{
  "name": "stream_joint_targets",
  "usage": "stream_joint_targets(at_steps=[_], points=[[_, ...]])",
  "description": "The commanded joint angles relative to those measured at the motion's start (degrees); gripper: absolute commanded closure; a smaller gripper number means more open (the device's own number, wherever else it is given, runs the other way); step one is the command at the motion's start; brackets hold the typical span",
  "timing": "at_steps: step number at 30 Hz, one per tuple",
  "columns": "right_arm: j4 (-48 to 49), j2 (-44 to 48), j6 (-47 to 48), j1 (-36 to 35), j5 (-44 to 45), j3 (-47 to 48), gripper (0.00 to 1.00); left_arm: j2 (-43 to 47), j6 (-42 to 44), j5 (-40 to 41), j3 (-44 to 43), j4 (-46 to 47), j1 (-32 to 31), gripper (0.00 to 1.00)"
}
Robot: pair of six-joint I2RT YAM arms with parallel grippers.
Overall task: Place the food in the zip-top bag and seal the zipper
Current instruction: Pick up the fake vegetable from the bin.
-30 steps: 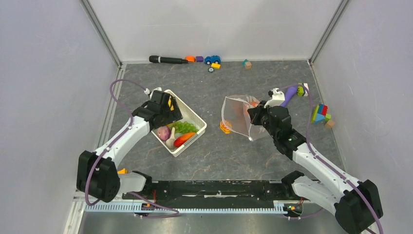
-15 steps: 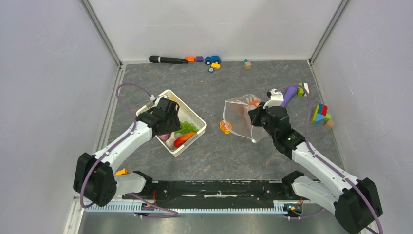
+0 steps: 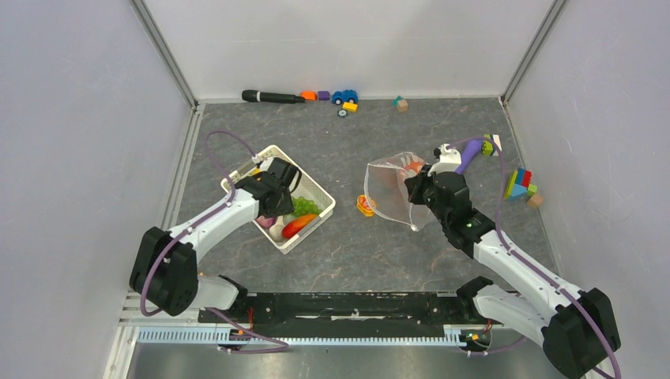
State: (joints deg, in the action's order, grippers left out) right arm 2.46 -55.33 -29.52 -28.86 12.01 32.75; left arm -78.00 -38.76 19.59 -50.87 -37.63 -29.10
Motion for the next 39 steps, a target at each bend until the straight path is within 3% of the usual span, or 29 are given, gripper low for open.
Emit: stream_joint_targets(at_steps=[1,19,24,39], points=[[0.4,0.8,1.3,0.1,2.5,0.2,1.0,-1.1,-0.6,2.8,-2.7,0.6,-0.6,0.59],[-0.1,1.7,1.4,0.1,2.8,-0.1,1.0,-2.4,-0.5,4.8,-2.6,0.5,-1.4,0.74],[-0.4,2.5,1.4,0.1,3.5,-0.3,1.0,-1.2,-0.3,4.9,-2.4,0.4,-1.4,0.98],[-0.2,3.7,1.8,0.1,2.7,-0.6,1.0,13.4,1.5,11.4,-7.9,-0.3,-1.4,0.98]])
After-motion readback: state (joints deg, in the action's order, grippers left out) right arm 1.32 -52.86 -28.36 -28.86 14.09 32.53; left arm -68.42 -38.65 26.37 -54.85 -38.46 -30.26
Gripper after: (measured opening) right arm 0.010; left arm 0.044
